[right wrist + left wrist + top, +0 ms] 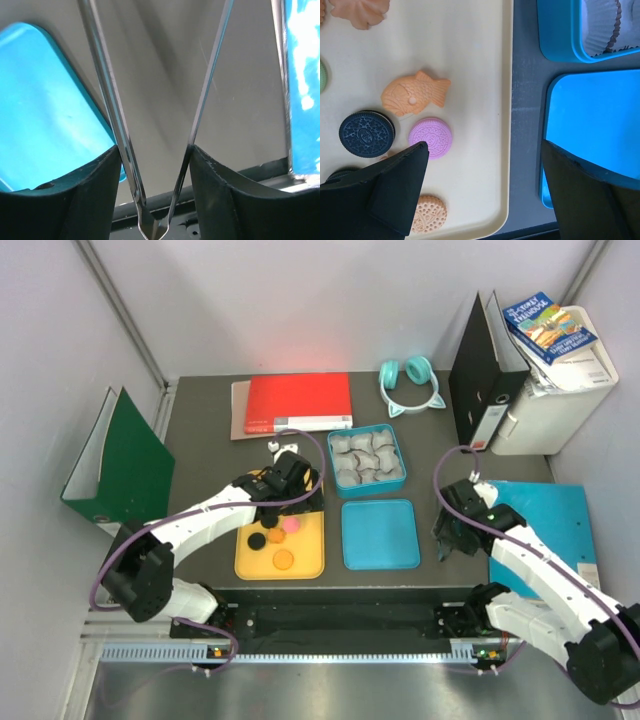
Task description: Pack the cookies
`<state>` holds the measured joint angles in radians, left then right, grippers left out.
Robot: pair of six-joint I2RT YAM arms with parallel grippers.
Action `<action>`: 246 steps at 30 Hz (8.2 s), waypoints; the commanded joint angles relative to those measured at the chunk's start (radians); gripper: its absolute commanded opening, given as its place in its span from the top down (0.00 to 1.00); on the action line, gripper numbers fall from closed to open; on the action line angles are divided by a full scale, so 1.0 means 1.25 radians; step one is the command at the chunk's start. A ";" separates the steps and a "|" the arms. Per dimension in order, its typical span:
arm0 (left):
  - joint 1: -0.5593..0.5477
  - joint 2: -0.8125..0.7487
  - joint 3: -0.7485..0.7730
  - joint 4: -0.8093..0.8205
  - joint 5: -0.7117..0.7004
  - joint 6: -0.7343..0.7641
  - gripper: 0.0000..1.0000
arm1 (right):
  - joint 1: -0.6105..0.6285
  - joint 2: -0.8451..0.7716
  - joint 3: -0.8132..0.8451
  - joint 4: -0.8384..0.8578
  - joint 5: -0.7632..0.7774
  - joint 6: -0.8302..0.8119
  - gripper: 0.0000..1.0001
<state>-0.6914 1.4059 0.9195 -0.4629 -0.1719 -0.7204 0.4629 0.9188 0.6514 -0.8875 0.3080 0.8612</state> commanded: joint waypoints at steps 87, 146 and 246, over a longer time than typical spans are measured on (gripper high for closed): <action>-0.009 0.020 -0.044 0.079 0.038 -0.020 0.02 | -0.115 0.341 -0.002 0.177 -0.027 -0.126 0.80; 0.204 -0.208 0.005 -0.173 -0.274 -0.102 0.02 | 0.421 0.171 0.334 0.234 -0.205 -0.430 0.59; 0.453 -0.212 -0.149 -0.135 -0.022 -0.057 0.02 | 0.236 0.416 0.578 0.101 0.026 -0.510 0.65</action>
<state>-0.1322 1.1385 0.7074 -0.6659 -0.2008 -0.8062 0.7879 1.4036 1.3556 -0.8001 0.3885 0.2100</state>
